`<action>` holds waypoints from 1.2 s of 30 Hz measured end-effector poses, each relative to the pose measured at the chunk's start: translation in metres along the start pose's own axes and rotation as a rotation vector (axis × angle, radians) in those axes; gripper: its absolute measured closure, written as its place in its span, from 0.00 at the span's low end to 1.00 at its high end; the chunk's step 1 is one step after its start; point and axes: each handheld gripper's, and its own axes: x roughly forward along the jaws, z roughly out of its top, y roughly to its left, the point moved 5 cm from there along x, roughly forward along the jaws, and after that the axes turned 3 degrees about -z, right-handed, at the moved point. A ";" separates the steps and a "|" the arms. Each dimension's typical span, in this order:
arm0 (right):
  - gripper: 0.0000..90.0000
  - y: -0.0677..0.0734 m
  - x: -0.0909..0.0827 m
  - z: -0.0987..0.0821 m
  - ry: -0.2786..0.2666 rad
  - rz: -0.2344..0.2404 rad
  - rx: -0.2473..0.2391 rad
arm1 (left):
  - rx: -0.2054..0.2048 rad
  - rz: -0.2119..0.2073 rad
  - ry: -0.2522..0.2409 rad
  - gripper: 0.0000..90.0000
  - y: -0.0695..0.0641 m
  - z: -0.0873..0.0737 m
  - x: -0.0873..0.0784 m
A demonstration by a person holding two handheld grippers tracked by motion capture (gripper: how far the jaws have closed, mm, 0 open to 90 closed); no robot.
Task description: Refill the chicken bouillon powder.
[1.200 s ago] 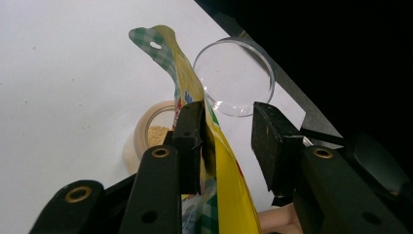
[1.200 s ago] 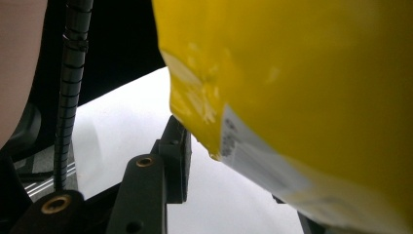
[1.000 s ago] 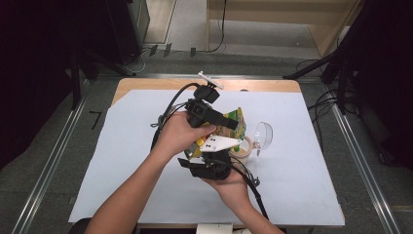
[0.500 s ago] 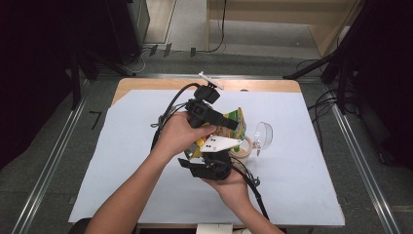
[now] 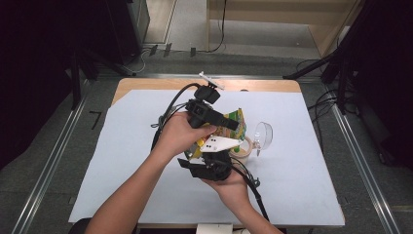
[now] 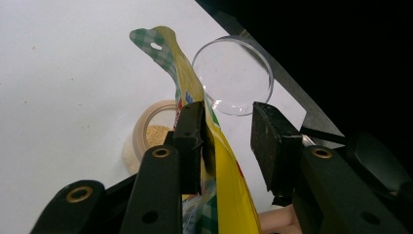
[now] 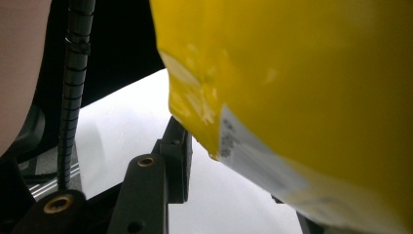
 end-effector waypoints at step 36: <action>0.70 0.001 -0.001 0.001 -0.005 0.007 0.008 | 0.012 0.010 -0.008 0.73 -0.001 0.001 0.000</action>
